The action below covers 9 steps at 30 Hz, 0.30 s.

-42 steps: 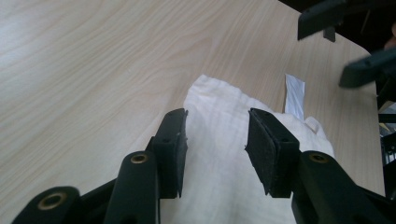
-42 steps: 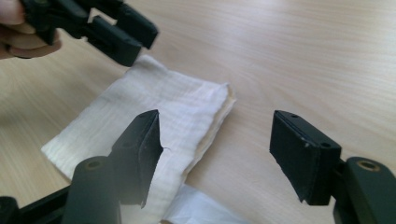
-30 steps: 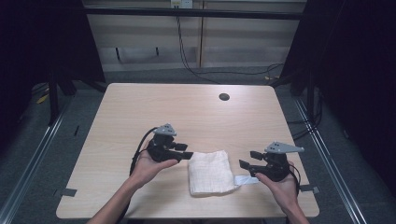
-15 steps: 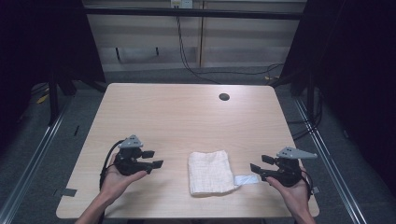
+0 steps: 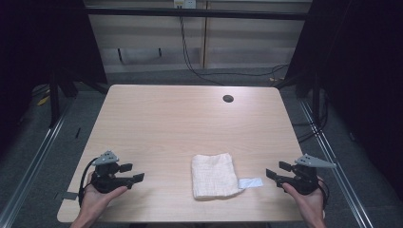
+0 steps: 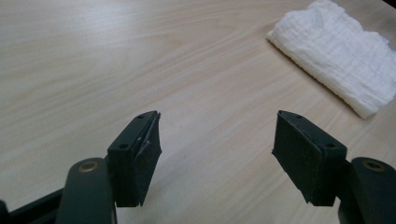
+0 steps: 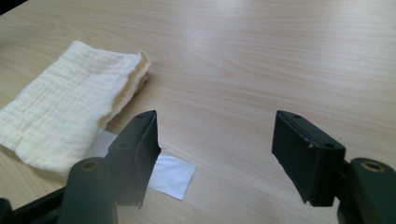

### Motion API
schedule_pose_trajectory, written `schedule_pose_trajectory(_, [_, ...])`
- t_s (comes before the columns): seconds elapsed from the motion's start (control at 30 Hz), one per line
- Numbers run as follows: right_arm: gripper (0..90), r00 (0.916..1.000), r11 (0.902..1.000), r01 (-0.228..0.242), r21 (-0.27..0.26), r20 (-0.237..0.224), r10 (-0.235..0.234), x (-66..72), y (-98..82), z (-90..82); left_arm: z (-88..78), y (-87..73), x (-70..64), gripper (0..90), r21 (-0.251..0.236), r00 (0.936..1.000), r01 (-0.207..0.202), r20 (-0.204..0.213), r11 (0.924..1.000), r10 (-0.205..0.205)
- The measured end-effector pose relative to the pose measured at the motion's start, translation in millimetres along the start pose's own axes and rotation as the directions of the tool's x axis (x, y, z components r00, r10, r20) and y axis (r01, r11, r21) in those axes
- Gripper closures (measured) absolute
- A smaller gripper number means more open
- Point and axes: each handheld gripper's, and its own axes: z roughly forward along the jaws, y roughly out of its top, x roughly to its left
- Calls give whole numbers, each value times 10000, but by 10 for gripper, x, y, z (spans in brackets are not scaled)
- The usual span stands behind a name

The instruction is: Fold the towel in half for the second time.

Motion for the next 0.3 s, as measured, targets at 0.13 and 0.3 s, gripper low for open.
schedule_pose_trajectory(0.13, [310,9995,9999,-119,-25,304,119,-52,-51,-22,-62,-9,74,309,-334,9996,203,-182,9992,-209])
schedule_pose_trajectory(0.3, [285,9986,9998,-142,115,512,136,-96,-87,15,-28,-1,74,314,-283,9991,250,-331,9993,-260])
